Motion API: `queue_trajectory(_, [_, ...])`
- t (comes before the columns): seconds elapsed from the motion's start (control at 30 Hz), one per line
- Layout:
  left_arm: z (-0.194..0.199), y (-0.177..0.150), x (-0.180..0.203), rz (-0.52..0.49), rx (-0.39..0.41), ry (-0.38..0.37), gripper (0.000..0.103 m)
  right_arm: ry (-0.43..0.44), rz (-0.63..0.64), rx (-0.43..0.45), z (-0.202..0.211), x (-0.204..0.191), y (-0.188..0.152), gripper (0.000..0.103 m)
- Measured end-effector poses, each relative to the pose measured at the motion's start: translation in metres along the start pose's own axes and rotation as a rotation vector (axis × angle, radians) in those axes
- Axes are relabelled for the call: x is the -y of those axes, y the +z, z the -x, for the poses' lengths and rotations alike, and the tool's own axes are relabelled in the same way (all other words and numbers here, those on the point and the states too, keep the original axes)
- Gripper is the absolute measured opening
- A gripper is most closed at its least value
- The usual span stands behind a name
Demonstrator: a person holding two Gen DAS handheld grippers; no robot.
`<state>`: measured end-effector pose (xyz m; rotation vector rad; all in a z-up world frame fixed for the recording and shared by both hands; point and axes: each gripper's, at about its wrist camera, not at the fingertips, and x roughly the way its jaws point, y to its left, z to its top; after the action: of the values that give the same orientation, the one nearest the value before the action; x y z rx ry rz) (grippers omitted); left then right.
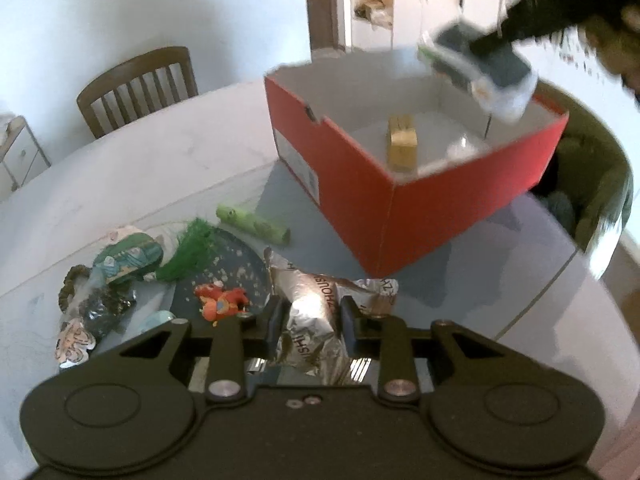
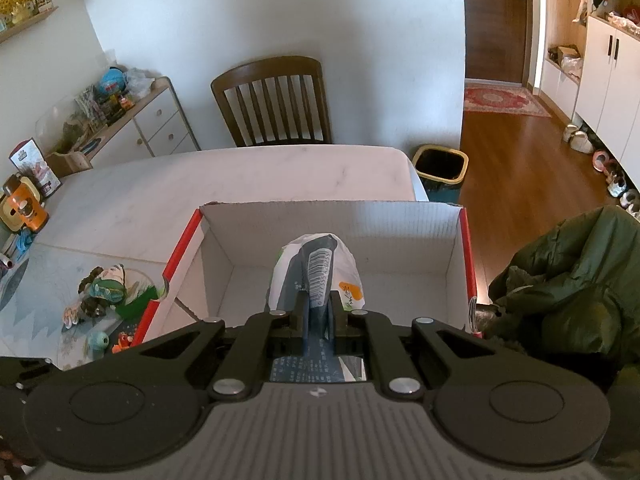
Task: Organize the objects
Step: 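Carry the white bag over the red box with the right gripper while the left carries the foil bag, then lower the white bag and foil bag into the red box with both grippers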
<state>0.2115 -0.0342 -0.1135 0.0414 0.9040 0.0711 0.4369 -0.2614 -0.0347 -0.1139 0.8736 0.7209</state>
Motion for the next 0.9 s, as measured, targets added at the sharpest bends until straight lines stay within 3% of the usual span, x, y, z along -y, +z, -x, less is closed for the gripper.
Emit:
queue_trajectory(0.2, [0.036, 0.030, -0.002, 0.019, 0.106, -0.017, 0.027, -0.010, -0.007, -0.005, -0.002, 0.006, -0.001, 0.008])
queue_trajectory(0.4, [0.049, 0.049, -0.010, 0.044, 0.142, -0.033, 0.025, -0.014, -0.016, 0.002, -0.004, 0.012, 0.001, 0.008])
queue_trajectory(0.7, [0.045, 0.084, -0.003, 0.041, 0.196, -0.090, 0.025, -0.022, -0.005, -0.017, -0.009, 0.017, 0.002, 0.008])
queue_trajectory(0.9, [0.012, 0.116, 0.020, 0.000, 0.186, -0.154, 0.025, -0.044, 0.012, -0.047, -0.020, 0.024, 0.001, 0.008])
